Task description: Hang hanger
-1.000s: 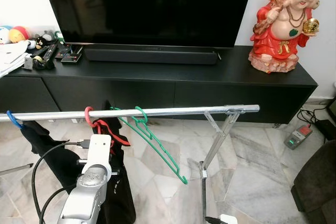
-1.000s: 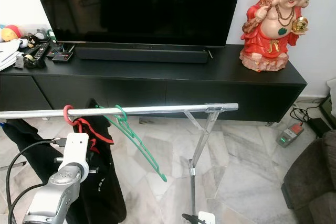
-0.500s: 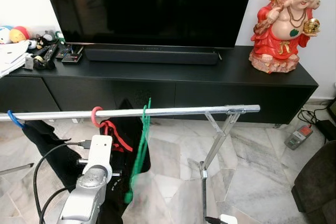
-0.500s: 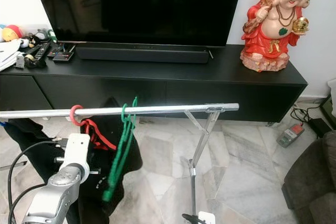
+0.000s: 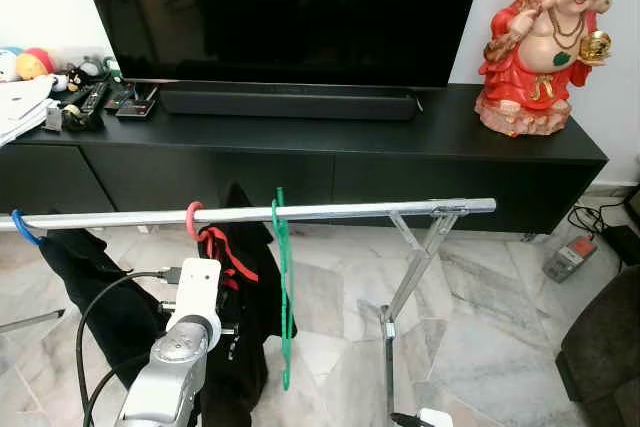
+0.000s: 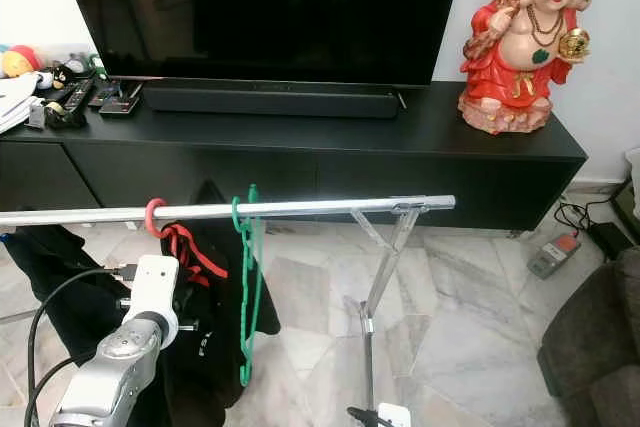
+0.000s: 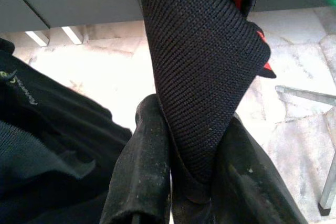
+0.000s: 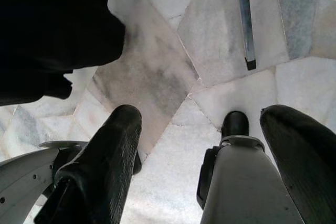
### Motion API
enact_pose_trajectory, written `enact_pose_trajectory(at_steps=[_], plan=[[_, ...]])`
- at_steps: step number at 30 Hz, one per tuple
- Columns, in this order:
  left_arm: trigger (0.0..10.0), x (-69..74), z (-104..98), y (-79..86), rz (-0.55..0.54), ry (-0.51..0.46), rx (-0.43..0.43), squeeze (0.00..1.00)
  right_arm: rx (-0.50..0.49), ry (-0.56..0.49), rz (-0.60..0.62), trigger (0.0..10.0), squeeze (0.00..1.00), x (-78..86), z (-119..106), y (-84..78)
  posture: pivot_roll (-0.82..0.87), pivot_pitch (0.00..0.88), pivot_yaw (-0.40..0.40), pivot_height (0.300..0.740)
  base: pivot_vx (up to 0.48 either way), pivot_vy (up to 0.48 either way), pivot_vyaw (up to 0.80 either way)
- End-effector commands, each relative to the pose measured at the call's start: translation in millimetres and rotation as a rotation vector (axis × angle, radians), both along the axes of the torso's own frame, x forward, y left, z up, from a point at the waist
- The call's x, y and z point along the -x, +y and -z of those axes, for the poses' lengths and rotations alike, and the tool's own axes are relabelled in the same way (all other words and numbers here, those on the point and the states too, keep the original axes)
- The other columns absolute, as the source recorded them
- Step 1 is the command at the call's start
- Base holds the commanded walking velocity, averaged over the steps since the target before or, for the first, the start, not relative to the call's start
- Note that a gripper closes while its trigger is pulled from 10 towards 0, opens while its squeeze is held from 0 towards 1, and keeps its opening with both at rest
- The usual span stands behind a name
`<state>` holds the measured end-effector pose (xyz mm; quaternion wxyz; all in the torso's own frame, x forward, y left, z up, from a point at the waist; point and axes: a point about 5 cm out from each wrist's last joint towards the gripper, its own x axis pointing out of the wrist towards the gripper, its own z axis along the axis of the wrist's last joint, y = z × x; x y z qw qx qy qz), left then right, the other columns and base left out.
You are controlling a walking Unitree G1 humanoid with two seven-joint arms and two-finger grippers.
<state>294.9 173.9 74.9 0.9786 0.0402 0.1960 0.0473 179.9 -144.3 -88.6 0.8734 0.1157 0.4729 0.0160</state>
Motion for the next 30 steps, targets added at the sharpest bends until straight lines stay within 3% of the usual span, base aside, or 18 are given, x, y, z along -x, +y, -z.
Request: enact_pose_trajectory(at_steps=[1, 8, 9, 10, 22, 30], plan=[[10.0, -0.7, 2, -2.4, 0.015, 0.006, 0.019, 0.00, -0.012, 0.015, 0.008, 10.0, 0.00, 2.6, 1, 1.7, 0.06, 0.105, 0.006, 0.740, 0.000, 0.000, 0.00], [10.0, -4.3, 5, -1.8, 0.016, -0.007, 0.023, 0.00, -0.012, 0.015, 0.008, 10.0, 0.00, 2.4, 1, 1.5, 0.06, 0.105, 0.005, 0.740, 0.000, 0.000, 0.00], [7.6, -5.7, 5, -1.0, 0.007, -0.009, 0.016, 0.00, -0.012, 0.015, 0.008, 10.0, 0.00, 2.3, 1, 1.5, 0.06, 0.105, 0.004, 0.740, 0.000, 0.000, 0.00], [0.0, -7.3, 5, 0.0, -0.007, -0.015, 0.011, 0.00, -0.012, 0.015, 0.008, 10.0, 0.00, 2.3, 1, 1.4, 0.06, 0.105, 0.005, 0.740, 0.000, 0.000, 0.00], [0.0, -10.6, 8, 3.6, -0.039, -0.028, 0.011, 0.00, -0.013, 0.015, 0.007, 10.0, 0.00, 2.3, 1, 1.4, 0.06, 0.106, 0.003, 0.740, 0.000, 0.000, 0.00], [0.0, -6.4, -7, 5.9, -0.013, -0.155, -0.015, 0.00, -0.011, 0.016, 0.009, 10.0, 0.00, 2.7, 1, 1.5, 0.06, 0.108, 0.008, 0.740, 0.000, 0.000, 0.00]])
